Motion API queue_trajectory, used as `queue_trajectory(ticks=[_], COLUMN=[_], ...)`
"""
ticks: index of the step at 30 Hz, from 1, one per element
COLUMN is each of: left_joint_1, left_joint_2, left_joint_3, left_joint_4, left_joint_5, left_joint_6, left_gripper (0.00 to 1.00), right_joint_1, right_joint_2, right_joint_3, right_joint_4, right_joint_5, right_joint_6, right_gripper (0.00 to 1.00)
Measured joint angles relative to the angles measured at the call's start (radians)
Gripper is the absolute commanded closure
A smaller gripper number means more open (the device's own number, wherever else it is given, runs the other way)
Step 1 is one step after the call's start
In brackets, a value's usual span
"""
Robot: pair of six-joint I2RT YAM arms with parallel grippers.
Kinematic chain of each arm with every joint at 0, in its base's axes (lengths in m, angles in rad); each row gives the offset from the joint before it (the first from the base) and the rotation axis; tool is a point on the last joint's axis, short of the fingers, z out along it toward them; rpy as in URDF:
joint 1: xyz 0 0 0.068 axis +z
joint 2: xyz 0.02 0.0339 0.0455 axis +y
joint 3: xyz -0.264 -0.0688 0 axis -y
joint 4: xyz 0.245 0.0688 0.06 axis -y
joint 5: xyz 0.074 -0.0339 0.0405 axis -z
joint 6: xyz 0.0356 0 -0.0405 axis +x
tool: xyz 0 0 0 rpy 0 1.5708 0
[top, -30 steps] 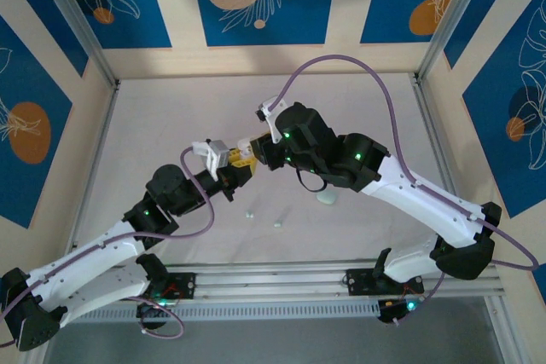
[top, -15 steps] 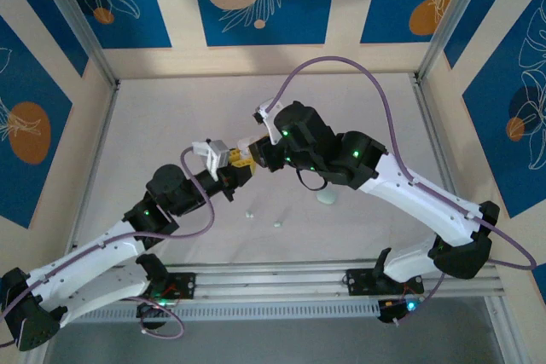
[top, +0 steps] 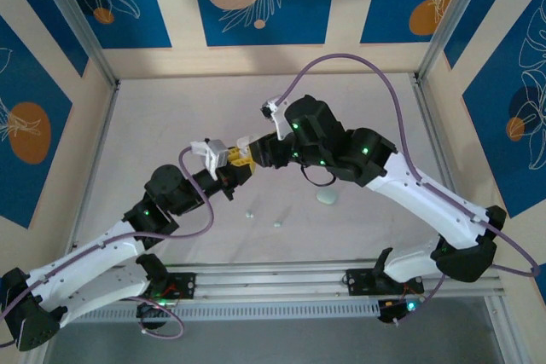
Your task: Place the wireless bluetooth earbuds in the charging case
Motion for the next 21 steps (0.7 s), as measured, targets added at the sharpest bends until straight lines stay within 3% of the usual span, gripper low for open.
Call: queue_trajectory(ticks=[15, 21], left_joint_1=[0.0, 0.0], left_joint_2=[0.0, 0.0], left_joint_3=[0.0, 0.0], left_joint_4=[0.0, 0.019], left_joint_5=[0.028, 0.112], left_joint_6=[0.029, 0.104], left_gripper=[0.79, 0.79], right_joint_1=[-0.063, -0.214], right_joint_2=[-0.065, -0.059], right_joint_3=[-0.016, -0.014], right_joint_4=[0.029, 0.007], right_joint_5=[-0.076, -0.174], right_joint_6=[0.092, 0.209], right_gripper=[0.47, 0.47])
